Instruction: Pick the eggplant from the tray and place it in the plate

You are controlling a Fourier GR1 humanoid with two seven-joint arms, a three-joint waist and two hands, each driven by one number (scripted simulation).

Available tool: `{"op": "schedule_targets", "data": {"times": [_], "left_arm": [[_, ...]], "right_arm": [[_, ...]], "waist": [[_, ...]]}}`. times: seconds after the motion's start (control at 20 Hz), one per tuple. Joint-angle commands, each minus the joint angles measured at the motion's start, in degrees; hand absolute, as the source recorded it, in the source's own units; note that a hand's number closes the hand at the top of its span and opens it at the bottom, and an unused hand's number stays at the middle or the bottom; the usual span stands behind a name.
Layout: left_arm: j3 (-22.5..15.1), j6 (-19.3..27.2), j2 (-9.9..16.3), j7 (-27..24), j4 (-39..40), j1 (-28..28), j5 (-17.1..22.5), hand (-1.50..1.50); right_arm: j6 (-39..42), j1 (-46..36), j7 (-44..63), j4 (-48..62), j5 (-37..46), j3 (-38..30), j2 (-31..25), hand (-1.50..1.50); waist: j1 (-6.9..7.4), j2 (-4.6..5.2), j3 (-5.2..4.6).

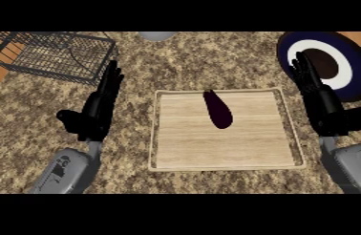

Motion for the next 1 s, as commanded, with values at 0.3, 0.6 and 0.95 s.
{"op": "schedule_targets", "data": {"times": [0.3,0.6,0.95], "left_arm": [[-0.9,-1.2,14.4,-1.2,4.7,8.9,-10.0,0.00],[2.8,-1.4,17.6,-5.4,2.9,16.8,-9.5,0.00],[5.2,-1.9,17.3,-3.7,-1.7,20.2,-10.5,0.00]], "right_arm": [[-9.0,-10.4,11.3,4.8,5.4,2.8,0.5,-1.50],[-31.9,-8.9,3.5,-2.9,7.3,2.3,22.8,-1.50],[-28.9,-5.5,19.4,-16.7,13.5,10.1,14.4,-1.50]], "waist": [[5.79,-0.11,-2.34],[1.26,-0.60,-1.58],[0.52,-0.58,-1.58]]}}
